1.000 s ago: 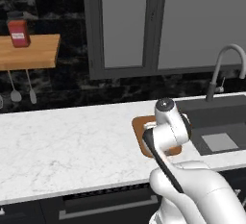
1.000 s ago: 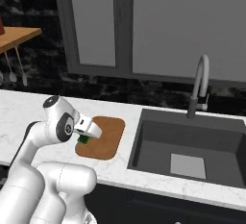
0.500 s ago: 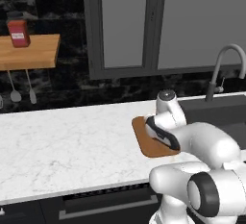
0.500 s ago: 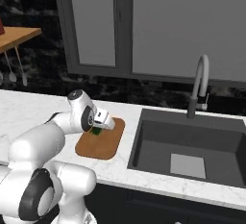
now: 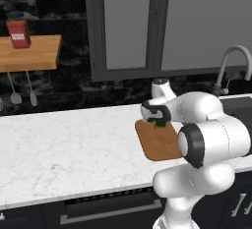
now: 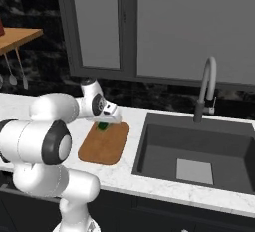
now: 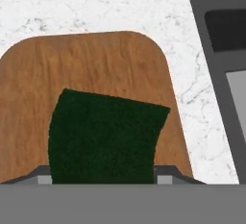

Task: Pick up the sponge from the counter and clean the cutting board by briefly scrubbing or pressing down on the cutting board. Once finished, release the sponge.

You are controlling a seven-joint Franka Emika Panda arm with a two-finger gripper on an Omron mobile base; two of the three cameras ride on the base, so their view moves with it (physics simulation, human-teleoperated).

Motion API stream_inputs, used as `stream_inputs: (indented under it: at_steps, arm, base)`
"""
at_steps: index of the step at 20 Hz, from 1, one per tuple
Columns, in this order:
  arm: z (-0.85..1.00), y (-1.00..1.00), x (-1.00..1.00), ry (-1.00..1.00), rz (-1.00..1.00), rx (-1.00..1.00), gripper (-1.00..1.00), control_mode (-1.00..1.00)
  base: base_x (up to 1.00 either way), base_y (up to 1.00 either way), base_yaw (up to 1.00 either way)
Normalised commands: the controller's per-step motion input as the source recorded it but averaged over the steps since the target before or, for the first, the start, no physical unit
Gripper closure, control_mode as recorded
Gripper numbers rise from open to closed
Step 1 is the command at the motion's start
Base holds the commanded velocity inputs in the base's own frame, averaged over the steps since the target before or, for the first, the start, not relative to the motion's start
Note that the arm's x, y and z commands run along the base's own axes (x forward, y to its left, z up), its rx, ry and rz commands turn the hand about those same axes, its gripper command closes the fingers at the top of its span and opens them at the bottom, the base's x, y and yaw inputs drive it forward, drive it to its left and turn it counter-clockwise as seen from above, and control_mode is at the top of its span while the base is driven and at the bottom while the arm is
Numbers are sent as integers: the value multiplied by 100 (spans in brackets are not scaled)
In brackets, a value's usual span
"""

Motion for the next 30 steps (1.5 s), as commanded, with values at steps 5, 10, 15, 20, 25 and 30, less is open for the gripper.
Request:
stream_inputs:
  at_steps: [5,10,15,20,25,30]
  arm:
    - [-19,0,49,6,0,0,100,-100]
    - [-43,5,52,17,0,0,100,-100]
    - [-22,34,46,11,-2,0,100,-100]
    - [-10,55,12,11,-3,0,100,-100]
    - [-27,5,-17,8,0,0,100,-100]
    - [-24,0,20,0,0,0,100,-100]
  base:
    - [0,0,0]
    - [0,0,0]
    - [0,0,0]
    - [0,0,0]
    - [0,0,0]
    - [0,0,0]
